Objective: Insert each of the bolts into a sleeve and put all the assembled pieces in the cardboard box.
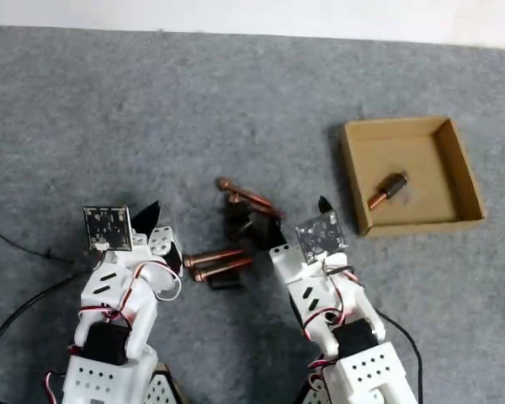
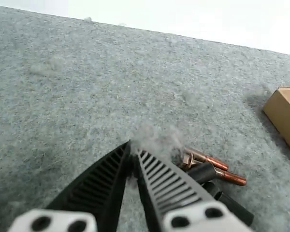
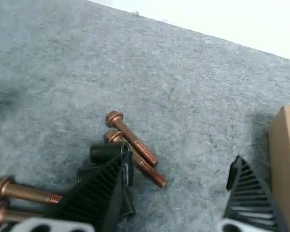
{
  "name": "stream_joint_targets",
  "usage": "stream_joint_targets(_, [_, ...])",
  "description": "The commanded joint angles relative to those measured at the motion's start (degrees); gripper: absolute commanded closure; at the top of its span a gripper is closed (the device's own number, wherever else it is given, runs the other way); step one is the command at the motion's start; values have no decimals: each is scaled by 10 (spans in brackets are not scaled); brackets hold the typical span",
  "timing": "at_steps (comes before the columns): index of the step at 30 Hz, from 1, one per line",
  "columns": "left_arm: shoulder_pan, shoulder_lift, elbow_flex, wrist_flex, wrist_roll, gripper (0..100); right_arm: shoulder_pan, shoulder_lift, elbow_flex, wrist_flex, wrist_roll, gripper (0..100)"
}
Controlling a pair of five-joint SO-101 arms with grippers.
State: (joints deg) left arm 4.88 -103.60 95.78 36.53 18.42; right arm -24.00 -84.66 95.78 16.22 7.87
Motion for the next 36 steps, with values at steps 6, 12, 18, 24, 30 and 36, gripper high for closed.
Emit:
stream_joint_targets(6, [-5, -5, 14, -11, -2, 993, -2, -41, 80, 44, 6, 714])
stream_joint_targets(12, [-5, -5, 14, -11, -2, 993, -2, -42, 79, 44, 6, 714])
stream_joint_targets(18, [-3, -5, 14, -11, -2, 993, -4, -38, 50, 90, 6, 714])
stream_joint_targets(24, [-4, -5, 14, -11, -2, 993, -6, 29, -69, 143, 7, 714])
stream_joint_targets(30, [-3, -5, 14, -12, -2, 993, -7, 248, -164, 52, 7, 714])
stream_joint_targets(36, [-2, -5, 14, -13, -2, 992, -5, 495, -266, -22, 7, 714])
